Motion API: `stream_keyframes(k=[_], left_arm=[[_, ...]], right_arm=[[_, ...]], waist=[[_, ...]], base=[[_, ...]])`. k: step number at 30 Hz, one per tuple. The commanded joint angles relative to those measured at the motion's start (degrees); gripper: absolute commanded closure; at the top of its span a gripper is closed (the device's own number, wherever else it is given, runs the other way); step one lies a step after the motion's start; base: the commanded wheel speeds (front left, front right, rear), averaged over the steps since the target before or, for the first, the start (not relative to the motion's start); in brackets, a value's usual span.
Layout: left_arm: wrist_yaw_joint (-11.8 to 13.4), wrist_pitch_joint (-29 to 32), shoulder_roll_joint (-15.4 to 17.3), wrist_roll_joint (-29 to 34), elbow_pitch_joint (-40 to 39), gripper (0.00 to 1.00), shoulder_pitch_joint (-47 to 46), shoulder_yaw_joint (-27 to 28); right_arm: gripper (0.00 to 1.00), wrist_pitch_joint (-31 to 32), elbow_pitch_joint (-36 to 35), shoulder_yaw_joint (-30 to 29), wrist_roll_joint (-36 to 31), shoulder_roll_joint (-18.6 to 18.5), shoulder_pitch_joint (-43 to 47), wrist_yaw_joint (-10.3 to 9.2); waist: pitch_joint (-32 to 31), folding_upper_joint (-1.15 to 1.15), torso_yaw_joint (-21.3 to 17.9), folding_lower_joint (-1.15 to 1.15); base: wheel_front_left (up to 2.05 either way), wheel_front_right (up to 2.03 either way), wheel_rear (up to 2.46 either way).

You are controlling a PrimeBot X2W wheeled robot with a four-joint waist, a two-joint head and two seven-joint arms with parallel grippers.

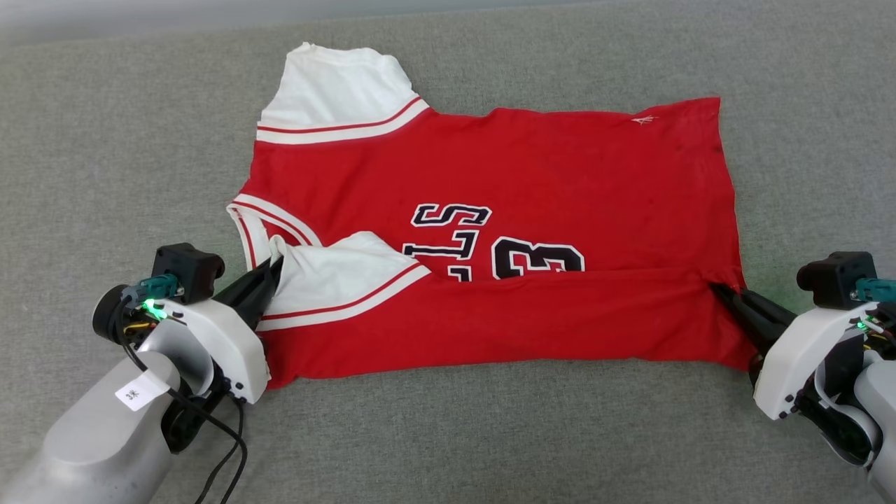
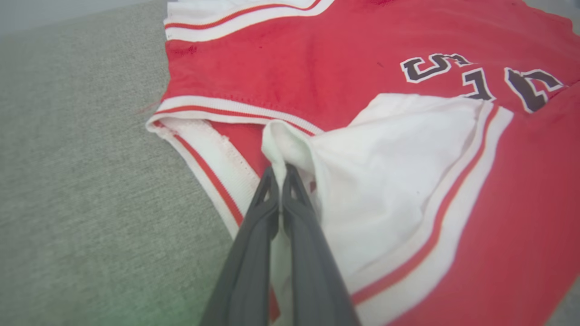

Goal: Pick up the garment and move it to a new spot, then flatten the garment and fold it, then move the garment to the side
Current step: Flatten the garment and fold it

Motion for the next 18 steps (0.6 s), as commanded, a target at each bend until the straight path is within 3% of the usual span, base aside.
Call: stream_keyframes(k=[1,2,3,11,18], left_arm=[[0.00,-0.85,-0.09,-0.37,1.16,1.00,-0.90,-0.74],[0.00,-1.39,-0.19,-0.69,2.07,0.65,-1.29,-1.05],[0.00,-1.97,-0.31,-0.66,2.92,0.00,-1.72,-1.26],[0.00,-3.99,0.26,-0.94,3.76,0.00,-4.77,-2.85],[0.00,8.05,3.60,-5.89,-1.03,0.00,-7.33,-6.79]], right_arm=[[1.00,-0.79,0.44,0.44,0.32,0.41,-0.70,-0.09],[0.63,-1.56,0.57,0.48,0.54,0.46,-0.84,-0.09],[0.00,-2.35,0.74,0.33,0.61,0.46,-0.96,-0.09],[0.00,-6.95,0.07,-1.16,-0.14,-0.84,0.99,-0.09],[0.00,-7.65,-1.58,-2.91,-1.53,-1.39,2.81,-0.09]], waist=[[-0.48,0.00,0.21,-0.01],[-0.84,0.00,0.33,-0.01],[-1.25,0.00,0.48,-0.01],[-5.32,0.00,1.95,-0.01],[-7.37,0.00,3.18,-0.01]], base=[[0.00,0.00,0.00],[0.00,0.00,0.00],[0.00,0.00,0.00],[0.00,0.00,0.00],[0.00,0.00,0.00]])
